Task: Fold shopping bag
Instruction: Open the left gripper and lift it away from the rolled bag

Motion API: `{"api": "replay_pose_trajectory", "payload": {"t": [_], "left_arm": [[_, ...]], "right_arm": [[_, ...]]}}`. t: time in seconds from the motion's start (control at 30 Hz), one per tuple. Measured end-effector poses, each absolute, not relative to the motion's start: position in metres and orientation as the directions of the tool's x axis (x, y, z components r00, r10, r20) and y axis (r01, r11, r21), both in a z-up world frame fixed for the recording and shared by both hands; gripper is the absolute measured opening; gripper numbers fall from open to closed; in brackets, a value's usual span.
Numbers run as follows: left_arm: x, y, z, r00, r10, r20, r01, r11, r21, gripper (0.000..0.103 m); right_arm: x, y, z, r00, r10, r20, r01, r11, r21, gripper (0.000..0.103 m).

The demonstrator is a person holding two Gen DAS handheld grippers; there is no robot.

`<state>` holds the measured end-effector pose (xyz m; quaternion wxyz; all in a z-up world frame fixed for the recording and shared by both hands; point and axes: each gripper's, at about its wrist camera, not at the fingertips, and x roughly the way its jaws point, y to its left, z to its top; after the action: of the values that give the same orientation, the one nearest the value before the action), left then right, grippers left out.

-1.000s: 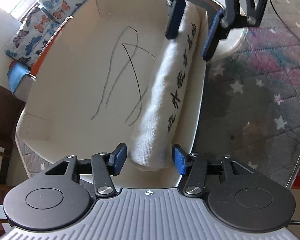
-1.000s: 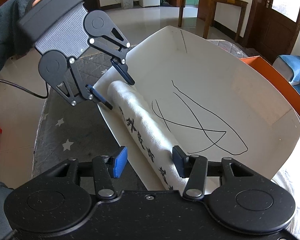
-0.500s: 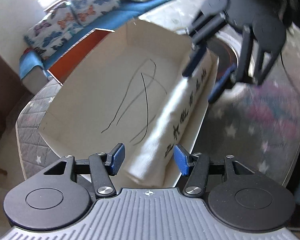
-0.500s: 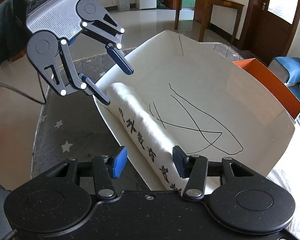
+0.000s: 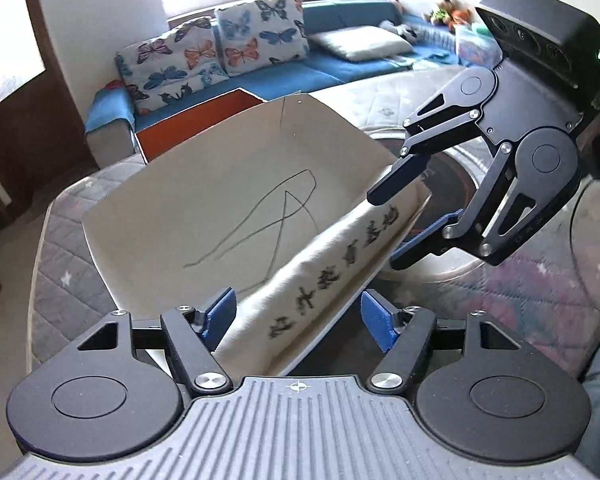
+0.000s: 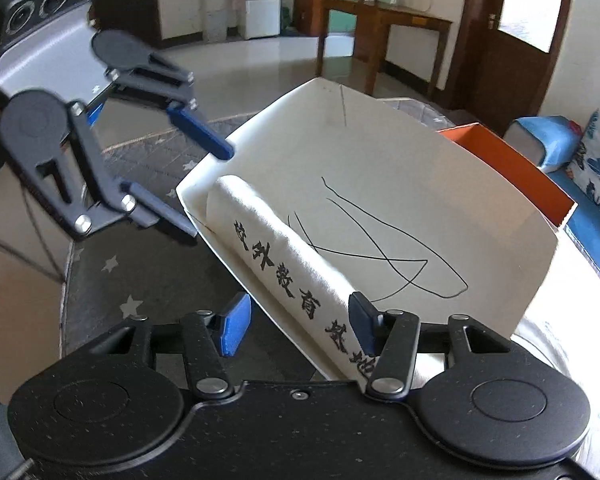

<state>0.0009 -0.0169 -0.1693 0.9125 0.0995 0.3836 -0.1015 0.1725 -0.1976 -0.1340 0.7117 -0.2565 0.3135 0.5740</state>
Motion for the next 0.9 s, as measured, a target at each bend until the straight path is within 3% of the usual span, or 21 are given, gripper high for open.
{"api": "replay_pose_trajectory", "payload": {"t": [0.23, 0.47, 0.7, 0.9], "left_arm": [[-0.027, -0.029, -0.166, 0.741, -0.067, -0.669, 0.151, 0.986, 0.068, 0.081], [-0.046, -0.035, -0.161, 0.76, -0.05, -0.648, 0.091, 0.995, 0.03, 0.082], [-0.062, -0.044, -0.154, 0.8, 0.049, -0.598, -0.03, 0.999, 0.043, 0.085], [-0.066, -0.048, -0.152, 0.794, 0.07, -0.604, -0.113, 0.993, -0.033, 0.085]], "right_arm": [[0.162, -0.206, -0.137, 0.196, 0.638, -0.744, -0.956, 0.295, 0.001, 0.061], [0.151, -0.223, -0.143, 0.233, 0.618, -0.751, -0.924, 0.381, 0.026, 0.063], [0.138, -0.238, -0.15, 0.243, 0.608, -0.756, -0.9, 0.431, 0.058, 0.064], [0.135, -0.243, -0.157, 0.258, 0.609, -0.75, -0.872, 0.481, 0.09, 0.065]]}}
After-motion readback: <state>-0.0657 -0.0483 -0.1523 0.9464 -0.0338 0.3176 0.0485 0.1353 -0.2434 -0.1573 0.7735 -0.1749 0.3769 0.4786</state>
